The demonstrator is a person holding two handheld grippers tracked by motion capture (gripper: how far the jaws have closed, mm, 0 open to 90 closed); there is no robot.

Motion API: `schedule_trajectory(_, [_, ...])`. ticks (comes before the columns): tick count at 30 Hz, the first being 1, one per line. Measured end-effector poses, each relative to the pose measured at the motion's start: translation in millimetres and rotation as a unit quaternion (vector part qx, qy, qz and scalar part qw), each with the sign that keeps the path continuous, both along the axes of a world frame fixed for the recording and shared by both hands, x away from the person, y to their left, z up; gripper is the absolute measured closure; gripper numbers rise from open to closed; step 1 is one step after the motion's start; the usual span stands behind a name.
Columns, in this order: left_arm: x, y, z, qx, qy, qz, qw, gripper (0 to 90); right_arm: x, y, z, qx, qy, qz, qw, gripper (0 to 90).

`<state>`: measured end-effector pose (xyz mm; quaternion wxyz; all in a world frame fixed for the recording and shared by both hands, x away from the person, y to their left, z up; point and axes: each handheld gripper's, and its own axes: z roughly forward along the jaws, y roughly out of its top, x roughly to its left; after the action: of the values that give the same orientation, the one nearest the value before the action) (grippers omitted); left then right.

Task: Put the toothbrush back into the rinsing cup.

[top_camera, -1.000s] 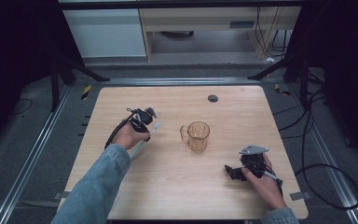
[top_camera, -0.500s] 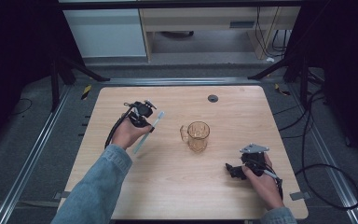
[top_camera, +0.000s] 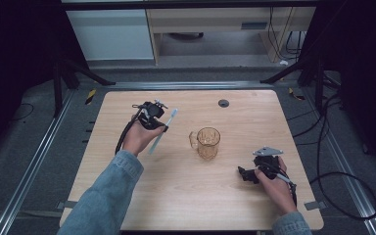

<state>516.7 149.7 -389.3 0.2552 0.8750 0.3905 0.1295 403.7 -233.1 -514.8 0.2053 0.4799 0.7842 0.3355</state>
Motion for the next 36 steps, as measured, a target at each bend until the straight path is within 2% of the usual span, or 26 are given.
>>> schedule_trajectory(2, [0.4, -4.3, 1.2, -0.009, -0.005, 0.0, 0.9999, 78.7, -0.1, -0.7, -0.2, -0.002, -0.002, 0.004, 1.0, 0.4])
schedule_trajectory(5, [0.5, -10.2, 4.0, -0.012, -0.013, -0.001, 0.9998, 78.7, -0.4, -0.6, -0.2, -0.002, -0.002, 0.004, 1.0, 0.4])
schedule_trajectory(9, [0.7, -18.6, 9.5, -0.018, -0.033, -0.003, 0.9993, 78.7, -0.4, -0.4, -0.2, -0.002, -0.002, 0.003, 1.0, 0.4])
schedule_trajectory(12, [-0.2, -23.3, 14.3, -0.032, -0.054, 0.003, 0.998, 78.8, -1.1, -0.2, -0.3, -0.002, -0.002, 0.0, 1.0, 0.4])
schedule_trajectory(18, [-8.0, -27.3, 26.0, -0.059, -0.098, 0.011, 0.9933, 78.8, -1.3, -0.3, -0.3, -0.002, -0.003, 0.0, 1.0, 0.4])
schedule_trajectory(21, [-7.7, -27.2, 29.9, -0.067, -0.113, 0.01, 0.9914, 78.8, -1.3, -0.3, -0.3, -0.002, -0.003, 0.0, 1.0, 0.4])
schedule_trajectory(25, [-7.2, -27.5, 30.8, -0.086, -0.122, 0.018, 0.9886, 78.8, -1.3, -0.3, -0.3, -0.001, -0.003, 0.0, 1.0, 0.4])
schedule_trajectory(30, [-13.7, -31.7, 36.8, -0.106, -0.146, 0.018, 0.9833, 78.8, -1.3, -0.3, -0.3, -0.002, -0.003, 0.001, 1.0, 0.4])
schedule_trajectory(31, [-14.8, -32.1, 37.7, -0.108, -0.15, 0.016, 0.9827, 78.8, -1.3, -0.3, -0.3, -0.002, -0.003, 0.0, 1.0, 0.4])
schedule_trajectory(34, [-21.5, -36.2, 40.3, -0.115, -0.172, 0.01, 0.9783, 78.8, -1.3, -0.4, -0.2, -0.002, -0.003, 0.001, 1.0, 0.4])
schedule_trajectory(36, [-24.9, -37.8, 41.3, -0.117, -0.182, 0.006, 0.9764, 78.8, -1.6, -0.5, -0.1, -0.002, -0.002, 0.003, 1.0, 0.4])
